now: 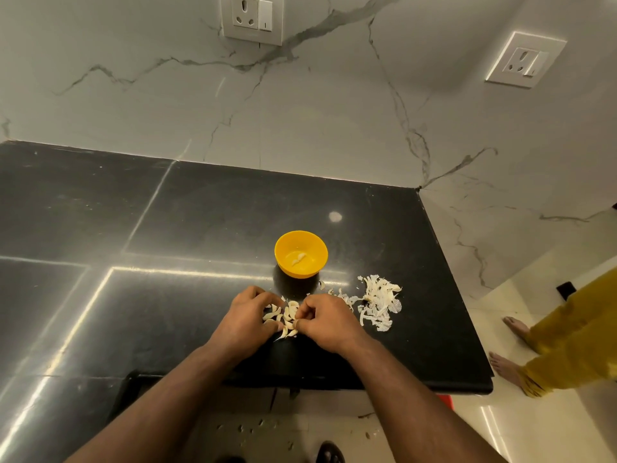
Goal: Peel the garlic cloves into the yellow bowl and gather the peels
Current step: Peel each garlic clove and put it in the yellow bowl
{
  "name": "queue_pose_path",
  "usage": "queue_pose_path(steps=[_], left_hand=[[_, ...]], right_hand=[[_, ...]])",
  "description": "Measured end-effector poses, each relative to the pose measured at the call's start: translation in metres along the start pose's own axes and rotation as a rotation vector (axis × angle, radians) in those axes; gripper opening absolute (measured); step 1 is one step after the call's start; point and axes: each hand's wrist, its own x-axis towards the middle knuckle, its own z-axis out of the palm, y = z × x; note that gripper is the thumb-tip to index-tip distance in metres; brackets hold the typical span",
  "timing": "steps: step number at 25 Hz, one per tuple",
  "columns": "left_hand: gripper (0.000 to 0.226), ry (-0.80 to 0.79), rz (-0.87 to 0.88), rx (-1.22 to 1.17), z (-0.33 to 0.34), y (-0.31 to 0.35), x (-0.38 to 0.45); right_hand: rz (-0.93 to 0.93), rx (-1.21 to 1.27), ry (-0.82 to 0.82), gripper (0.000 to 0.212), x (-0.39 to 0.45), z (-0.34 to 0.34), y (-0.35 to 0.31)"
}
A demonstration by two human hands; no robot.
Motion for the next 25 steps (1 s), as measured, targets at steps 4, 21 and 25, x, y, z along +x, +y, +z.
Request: queue_pose_path(steps=[4,21,25], left_hand=[[0.035,0.011,-0.004,-0.042,-0.001,0.001,-0.001],[0.017,0.009,-0.218,-0.744,-0.003,0.024,0.008],[0.019,0.023,-0.319,-0.784,-0.001,0.042,0.012]], right_hand=[[0.007,-0.094,-0.072,0.013,-0.006,0.003,-0.004],[0.023,0.452,0.142,0.010,-0.012,-0.002,-0.016],[0.015,0.393,0.192,0.005,-0.001,-0.004,-0.004]])
